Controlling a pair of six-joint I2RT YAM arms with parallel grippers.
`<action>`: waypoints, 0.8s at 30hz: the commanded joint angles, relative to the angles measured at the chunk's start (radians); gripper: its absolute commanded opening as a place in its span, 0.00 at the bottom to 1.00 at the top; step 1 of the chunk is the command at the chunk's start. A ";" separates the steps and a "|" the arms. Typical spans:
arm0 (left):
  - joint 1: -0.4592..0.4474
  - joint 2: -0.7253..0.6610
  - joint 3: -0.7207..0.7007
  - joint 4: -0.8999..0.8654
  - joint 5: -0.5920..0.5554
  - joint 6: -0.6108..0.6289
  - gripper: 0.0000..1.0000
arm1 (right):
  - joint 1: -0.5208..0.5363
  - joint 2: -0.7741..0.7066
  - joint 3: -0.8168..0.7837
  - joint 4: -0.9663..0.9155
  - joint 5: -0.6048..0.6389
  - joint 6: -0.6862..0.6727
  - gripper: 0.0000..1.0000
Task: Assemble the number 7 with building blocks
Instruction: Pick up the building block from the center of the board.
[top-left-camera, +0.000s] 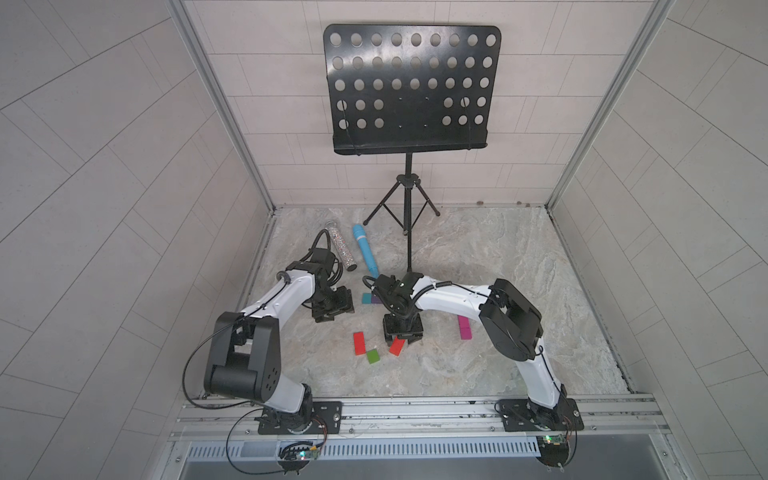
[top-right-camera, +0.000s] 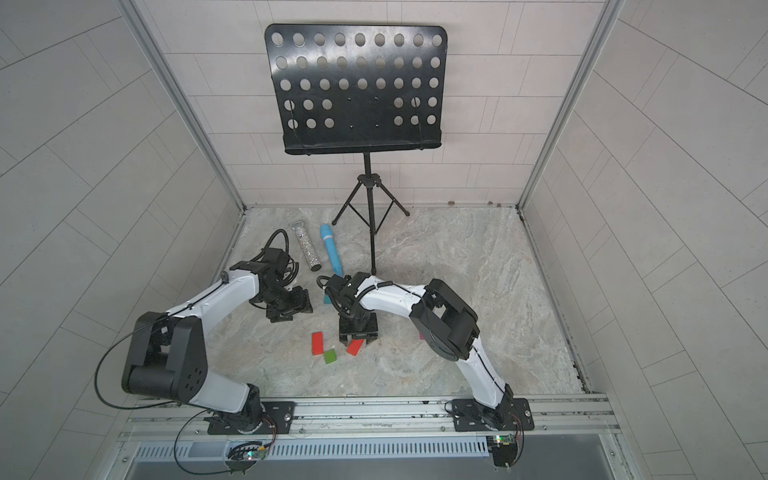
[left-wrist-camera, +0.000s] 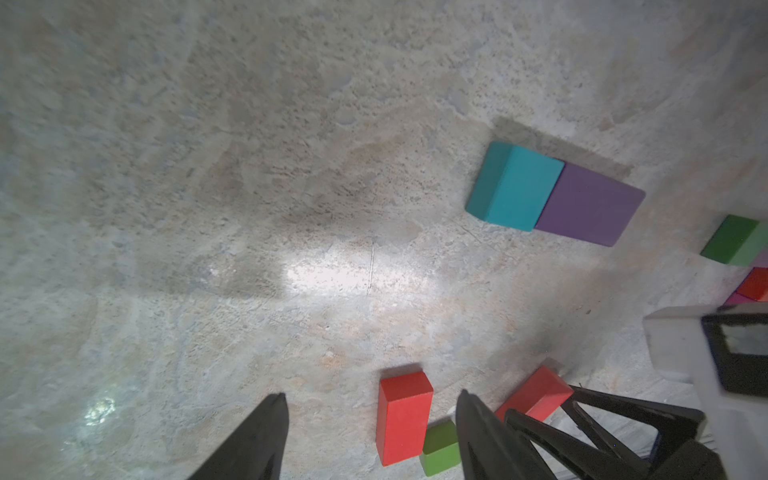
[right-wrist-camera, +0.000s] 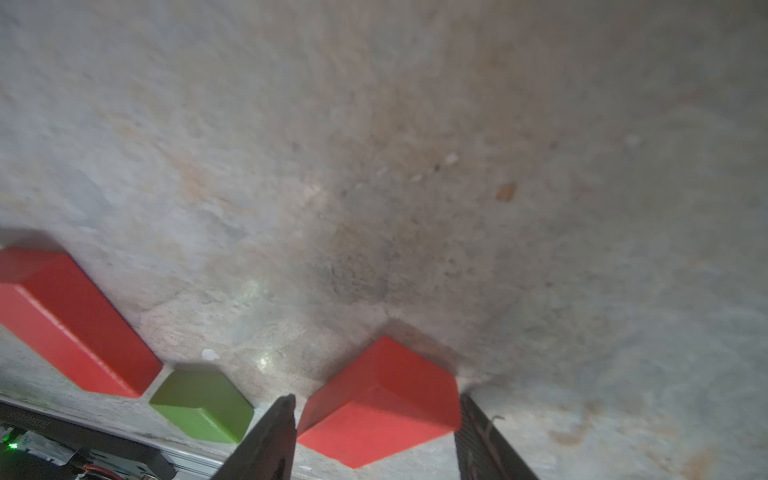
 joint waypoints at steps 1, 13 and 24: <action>0.002 -0.022 -0.012 -0.002 -0.002 0.008 0.71 | 0.006 0.041 0.030 -0.043 0.023 0.005 0.57; 0.002 -0.014 -0.005 -0.001 -0.006 0.010 0.71 | 0.002 0.055 0.060 -0.125 0.063 -0.082 0.32; 0.003 0.016 0.058 0.006 0.002 -0.028 0.71 | -0.154 0.104 0.335 -0.197 0.120 -0.163 0.32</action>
